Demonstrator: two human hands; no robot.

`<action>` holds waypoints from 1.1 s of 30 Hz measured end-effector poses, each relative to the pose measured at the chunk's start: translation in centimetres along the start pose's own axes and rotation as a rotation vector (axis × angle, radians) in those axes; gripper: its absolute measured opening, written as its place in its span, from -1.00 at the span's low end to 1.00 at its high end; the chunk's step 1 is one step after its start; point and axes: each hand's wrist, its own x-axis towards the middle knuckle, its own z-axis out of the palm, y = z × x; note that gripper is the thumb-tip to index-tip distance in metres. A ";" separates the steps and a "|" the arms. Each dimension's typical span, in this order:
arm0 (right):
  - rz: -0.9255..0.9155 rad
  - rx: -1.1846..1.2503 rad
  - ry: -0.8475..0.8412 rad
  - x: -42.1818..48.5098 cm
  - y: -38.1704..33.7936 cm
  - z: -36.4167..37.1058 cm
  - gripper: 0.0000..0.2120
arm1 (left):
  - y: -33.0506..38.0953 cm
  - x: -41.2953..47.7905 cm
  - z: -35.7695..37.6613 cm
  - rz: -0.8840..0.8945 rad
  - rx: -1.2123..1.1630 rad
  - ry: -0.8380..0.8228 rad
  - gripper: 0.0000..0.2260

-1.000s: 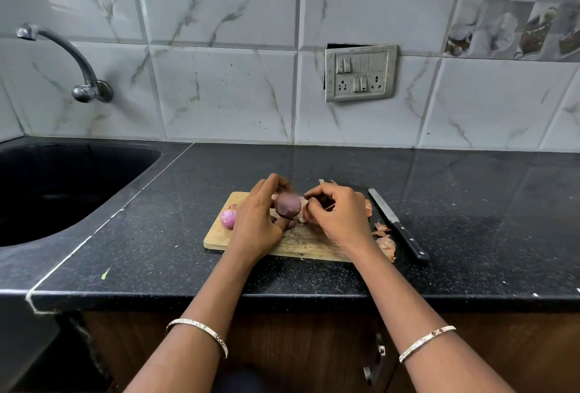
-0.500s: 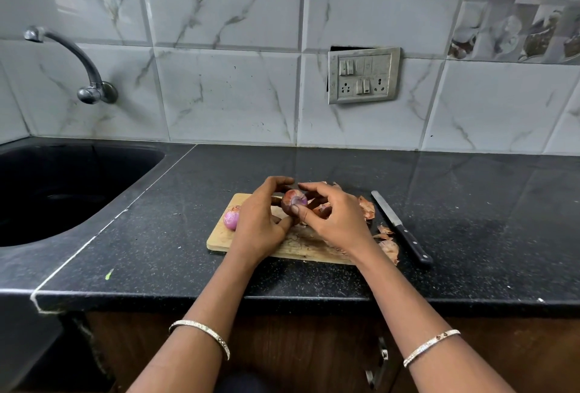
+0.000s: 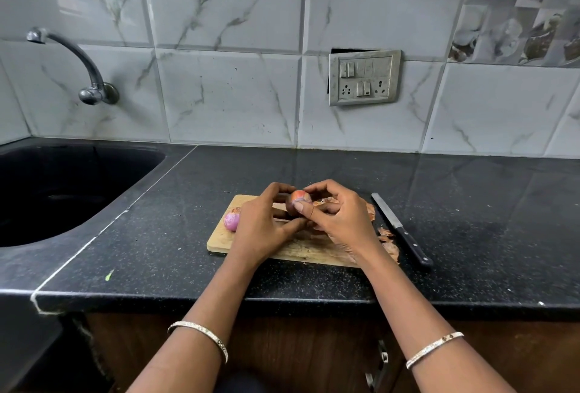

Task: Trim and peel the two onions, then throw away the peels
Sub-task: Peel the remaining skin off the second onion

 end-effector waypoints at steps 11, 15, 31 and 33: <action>-0.023 -0.075 0.022 -0.1 -0.2 0.3 -0.81 | -0.5 0.1 -0.2 0.131 0.140 0.014 -0.42; -0.053 -0.133 0.048 -0.2 -0.1 0.3 -0.79 | -0.7 0.2 -0.1 0.075 0.093 0.015 -0.51; -0.178 -0.318 0.022 -0.8 -1.1 0.5 -0.77 | -0.6 0.3 -0.3 0.134 0.163 0.022 -0.49; -0.164 -0.319 0.022 -0.8 -1.0 0.5 -0.77 | -0.7 0.3 -0.3 0.134 0.149 0.022 -0.49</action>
